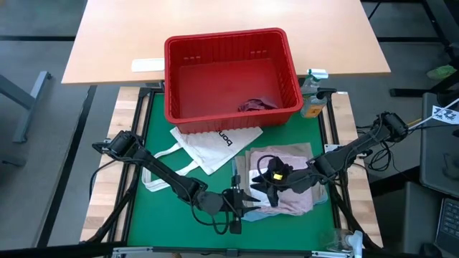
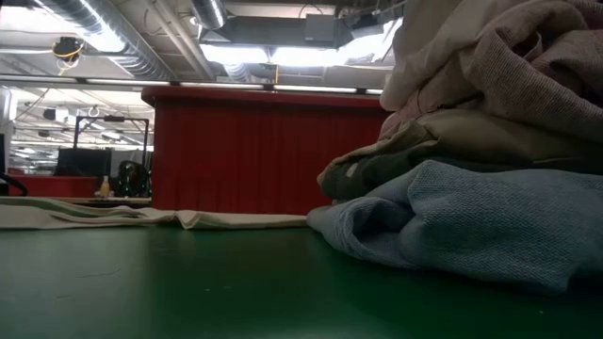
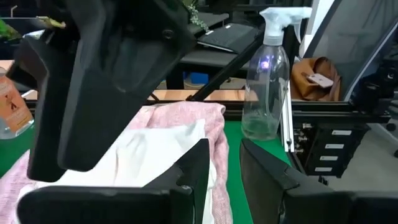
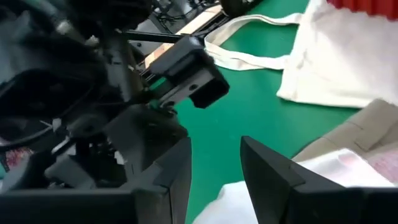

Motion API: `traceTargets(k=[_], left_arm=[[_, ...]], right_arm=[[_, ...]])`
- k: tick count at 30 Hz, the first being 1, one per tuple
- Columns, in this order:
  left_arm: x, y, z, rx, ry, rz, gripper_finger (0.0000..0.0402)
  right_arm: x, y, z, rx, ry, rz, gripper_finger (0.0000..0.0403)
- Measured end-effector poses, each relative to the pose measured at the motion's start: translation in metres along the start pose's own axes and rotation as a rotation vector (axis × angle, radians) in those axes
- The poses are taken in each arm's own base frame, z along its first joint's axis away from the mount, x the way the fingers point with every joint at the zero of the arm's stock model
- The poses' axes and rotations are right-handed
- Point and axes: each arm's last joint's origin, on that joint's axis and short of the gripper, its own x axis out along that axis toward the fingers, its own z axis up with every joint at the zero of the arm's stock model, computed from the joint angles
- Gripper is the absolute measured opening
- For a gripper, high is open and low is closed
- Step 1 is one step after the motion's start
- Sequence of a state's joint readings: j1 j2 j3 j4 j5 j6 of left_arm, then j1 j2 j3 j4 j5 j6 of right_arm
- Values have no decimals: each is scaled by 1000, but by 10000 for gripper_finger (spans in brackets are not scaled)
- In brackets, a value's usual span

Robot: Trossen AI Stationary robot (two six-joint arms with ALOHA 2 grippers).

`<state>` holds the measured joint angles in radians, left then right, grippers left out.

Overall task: Fold laundry
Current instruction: Fold the white underwear

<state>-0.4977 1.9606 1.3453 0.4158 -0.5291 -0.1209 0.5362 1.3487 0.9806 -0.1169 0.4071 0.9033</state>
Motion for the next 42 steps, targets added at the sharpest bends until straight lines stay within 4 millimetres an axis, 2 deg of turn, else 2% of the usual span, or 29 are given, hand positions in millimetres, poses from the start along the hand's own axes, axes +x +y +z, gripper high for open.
traceTargets(k=[4, 10, 15, 20, 30, 35, 42], left_arm=[[2, 3, 0, -5, 1, 8, 85], [3, 5, -1, 1, 18, 16, 85], [5, 6, -6, 14, 42, 21, 85], [9, 10, -11, 1, 61, 36, 85], [17, 14, -38, 4, 194, 43, 85], [17, 15, -44, 10, 239, 54, 85], [16, 16, -45, 19, 252, 57, 85]], right_arm=[[-4, 1, 0, -61, 43, 38, 138], [-22, 8, -5, -96, 145, 126, 138], [-35, 16, -26, -164, 187, 110, 138], [-42, 13, -46, -259, 186, -25, 138], [-34, -1, -67, -275, 316, -179, 138], [-28, -6, -75, -302, 379, -217, 138], [-28, -6, -76, -304, 392, -219, 138]])
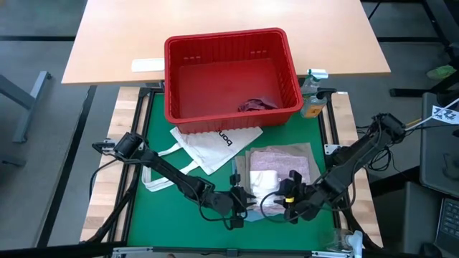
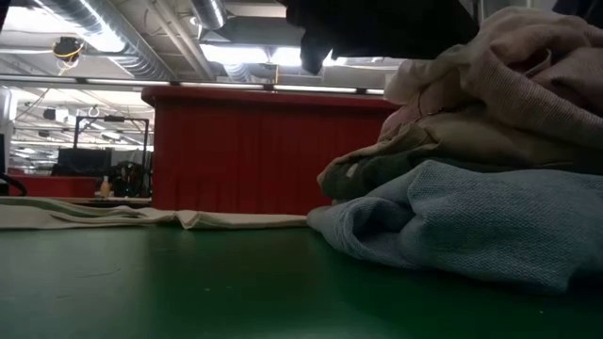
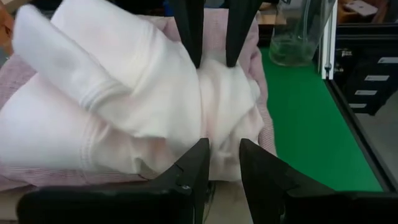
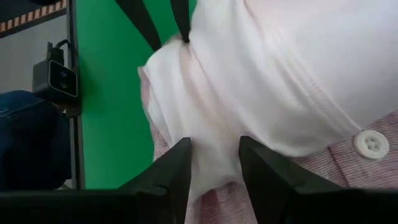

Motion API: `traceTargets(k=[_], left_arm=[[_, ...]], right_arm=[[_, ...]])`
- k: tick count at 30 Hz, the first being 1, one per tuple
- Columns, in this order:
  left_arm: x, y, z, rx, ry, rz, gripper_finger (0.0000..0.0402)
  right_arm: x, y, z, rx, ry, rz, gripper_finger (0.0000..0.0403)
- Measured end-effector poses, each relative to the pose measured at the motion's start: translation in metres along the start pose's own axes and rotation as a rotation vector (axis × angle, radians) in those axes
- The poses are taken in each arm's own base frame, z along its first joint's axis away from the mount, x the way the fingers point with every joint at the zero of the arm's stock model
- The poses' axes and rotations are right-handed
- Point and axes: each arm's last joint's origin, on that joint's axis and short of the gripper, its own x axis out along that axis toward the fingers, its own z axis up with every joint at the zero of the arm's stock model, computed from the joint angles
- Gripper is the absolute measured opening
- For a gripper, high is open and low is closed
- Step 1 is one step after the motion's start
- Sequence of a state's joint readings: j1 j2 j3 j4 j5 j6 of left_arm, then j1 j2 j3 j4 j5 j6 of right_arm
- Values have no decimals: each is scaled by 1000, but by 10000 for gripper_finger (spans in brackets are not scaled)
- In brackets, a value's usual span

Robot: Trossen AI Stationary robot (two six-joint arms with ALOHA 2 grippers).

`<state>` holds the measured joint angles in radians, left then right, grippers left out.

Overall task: Fold laundry
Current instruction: Fold the white underwear

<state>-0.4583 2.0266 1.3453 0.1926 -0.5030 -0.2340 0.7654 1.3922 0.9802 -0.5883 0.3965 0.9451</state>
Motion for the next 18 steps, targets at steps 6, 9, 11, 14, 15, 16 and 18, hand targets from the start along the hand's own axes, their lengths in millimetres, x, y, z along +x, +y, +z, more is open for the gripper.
traceTargets(k=[6, 9, 11, 14, 15, 16, 18], left_arm=[[-5, -1, 10, 22, -55, -2, 85], [-10, -2, 21, 27, -116, -22, 85], [-14, -2, 27, 39, -143, -21, 85], [-15, -1, 37, 65, -191, -12, 85], [-15, 0, 41, 78, -204, -6, 85], [-14, 1, 44, 90, -212, 1, 85], [-12, 6, 49, 92, -226, 16, 85]], right_arm=[[-12, -1, 5, 23, -28, 49, 138], [-21, -3, 8, 36, -50, 76, 138], [-26, -4, 11, 38, -71, 84, 138], [-33, -7, 13, 41, -105, 88, 138], [-35, -7, 14, 32, -116, 87, 138], [-37, -8, 15, 27, -129, 86, 138], [-40, -10, 16, 11, -163, 67, 138]])
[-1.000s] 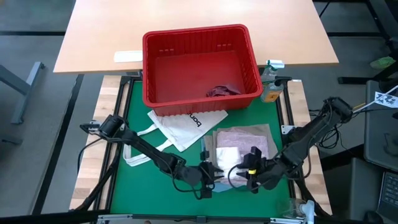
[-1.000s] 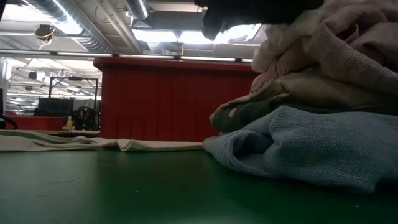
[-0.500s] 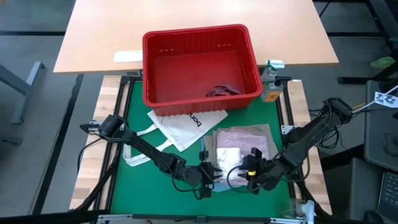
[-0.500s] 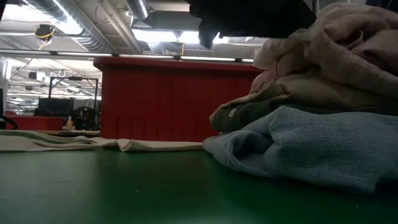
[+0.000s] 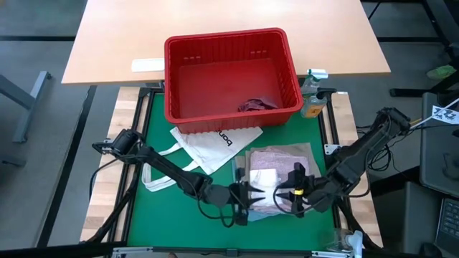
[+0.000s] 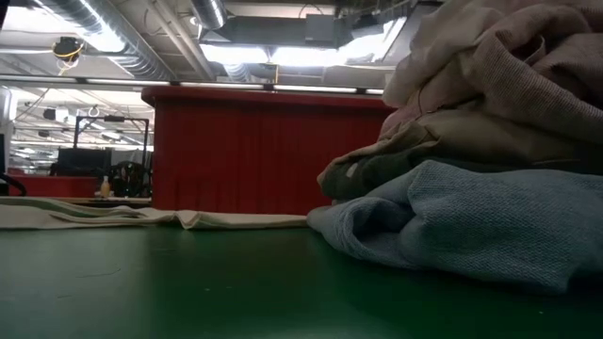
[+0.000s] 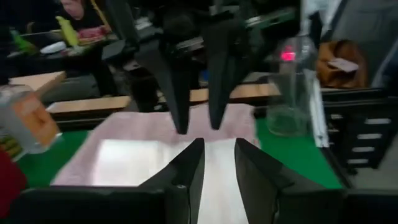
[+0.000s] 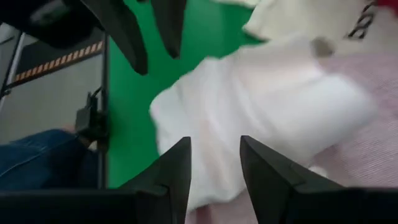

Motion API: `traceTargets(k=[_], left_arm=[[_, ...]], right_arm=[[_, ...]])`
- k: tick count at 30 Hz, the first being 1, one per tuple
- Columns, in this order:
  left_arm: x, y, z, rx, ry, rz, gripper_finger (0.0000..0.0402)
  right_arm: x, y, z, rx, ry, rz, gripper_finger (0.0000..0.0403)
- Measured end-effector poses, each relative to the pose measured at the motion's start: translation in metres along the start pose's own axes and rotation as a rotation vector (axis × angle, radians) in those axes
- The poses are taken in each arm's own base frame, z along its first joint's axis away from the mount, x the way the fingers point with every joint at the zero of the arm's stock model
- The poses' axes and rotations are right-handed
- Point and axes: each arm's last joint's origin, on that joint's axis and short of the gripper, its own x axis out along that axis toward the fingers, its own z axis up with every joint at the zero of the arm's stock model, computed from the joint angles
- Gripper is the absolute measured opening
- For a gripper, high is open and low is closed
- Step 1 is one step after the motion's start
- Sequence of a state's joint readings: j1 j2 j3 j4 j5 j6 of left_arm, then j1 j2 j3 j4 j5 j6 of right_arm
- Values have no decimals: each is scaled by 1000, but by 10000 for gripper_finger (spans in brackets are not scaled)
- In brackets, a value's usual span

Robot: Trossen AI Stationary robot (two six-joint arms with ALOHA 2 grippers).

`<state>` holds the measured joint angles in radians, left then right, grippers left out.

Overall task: Fold laundry
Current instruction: Fold the white underwear

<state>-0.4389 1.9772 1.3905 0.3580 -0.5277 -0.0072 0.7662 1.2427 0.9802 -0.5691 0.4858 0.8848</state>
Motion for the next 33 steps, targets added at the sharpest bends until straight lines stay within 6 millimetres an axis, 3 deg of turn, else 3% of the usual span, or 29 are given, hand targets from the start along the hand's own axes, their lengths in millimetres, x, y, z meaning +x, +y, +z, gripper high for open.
traceTargets(k=[7, 12, 21, 33], left_arm=[[15, 28, -4, -54, 30, 80, 85], [22, 41, -23, -111, 166, 124, 85], [19, 46, -38, -102, 292, 206, 85], [17, 48, -39, -62, 320, 240, 85]], right_arm=[[2, -10, 1, -58, -94, -172, 138], [14, -19, 1, -51, -54, -259, 138], [36, -26, 2, -28, 54, -290, 138], [37, -25, 0, -35, 63, -284, 138]])
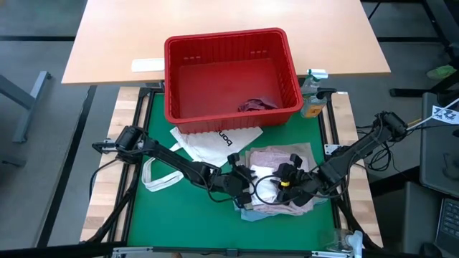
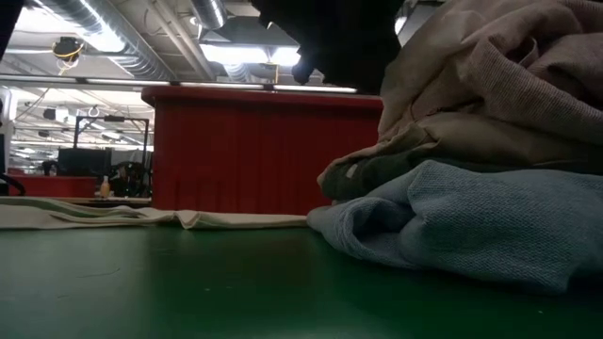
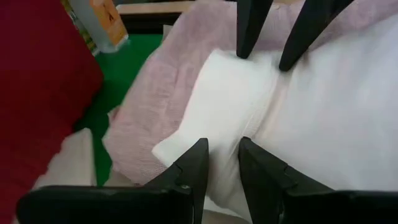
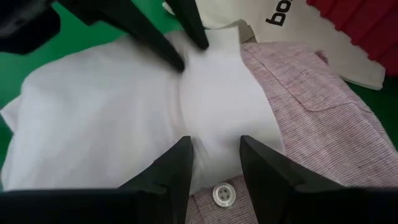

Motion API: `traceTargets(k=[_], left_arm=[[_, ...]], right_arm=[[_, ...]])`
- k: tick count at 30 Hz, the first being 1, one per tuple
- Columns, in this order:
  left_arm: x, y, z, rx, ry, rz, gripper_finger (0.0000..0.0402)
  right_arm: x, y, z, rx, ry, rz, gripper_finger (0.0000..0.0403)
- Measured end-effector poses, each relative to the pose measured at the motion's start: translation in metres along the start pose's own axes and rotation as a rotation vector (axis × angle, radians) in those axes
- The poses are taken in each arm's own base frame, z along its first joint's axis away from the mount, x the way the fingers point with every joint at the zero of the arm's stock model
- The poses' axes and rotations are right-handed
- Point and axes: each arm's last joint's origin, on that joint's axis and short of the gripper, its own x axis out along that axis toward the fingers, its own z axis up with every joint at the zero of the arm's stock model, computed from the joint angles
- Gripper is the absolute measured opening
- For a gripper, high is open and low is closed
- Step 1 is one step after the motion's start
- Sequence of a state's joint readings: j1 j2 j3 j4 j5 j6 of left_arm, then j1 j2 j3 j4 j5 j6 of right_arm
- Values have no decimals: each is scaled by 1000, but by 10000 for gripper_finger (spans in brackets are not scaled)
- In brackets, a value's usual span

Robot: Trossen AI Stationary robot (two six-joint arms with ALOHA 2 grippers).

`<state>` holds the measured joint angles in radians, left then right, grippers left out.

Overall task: Fold laundry
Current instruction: Fold the white underwear

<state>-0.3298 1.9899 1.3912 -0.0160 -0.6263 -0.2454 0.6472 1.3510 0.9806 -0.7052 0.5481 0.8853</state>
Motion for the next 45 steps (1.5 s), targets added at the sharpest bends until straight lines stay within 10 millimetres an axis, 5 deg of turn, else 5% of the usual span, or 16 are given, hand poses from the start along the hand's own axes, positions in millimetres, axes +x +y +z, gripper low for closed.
traceTargets(k=[7, 17, 27, 45], left_arm=[[-17, 3, 18, 2, -59, -6, 85], [-41, -12, 25, -8, -110, -75, 85], [-54, -39, 16, -46, -116, -216, 85], [-33, -61, -12, -67, -83, -255, 85]], right_arm=[[-3, 2, 4, 2, -2, 7, 138], [-36, 21, 32, -15, -92, 131, 138], [-44, 45, 6, -111, -63, 187, 138], [-17, 62, -15, -169, 106, 187, 138]])
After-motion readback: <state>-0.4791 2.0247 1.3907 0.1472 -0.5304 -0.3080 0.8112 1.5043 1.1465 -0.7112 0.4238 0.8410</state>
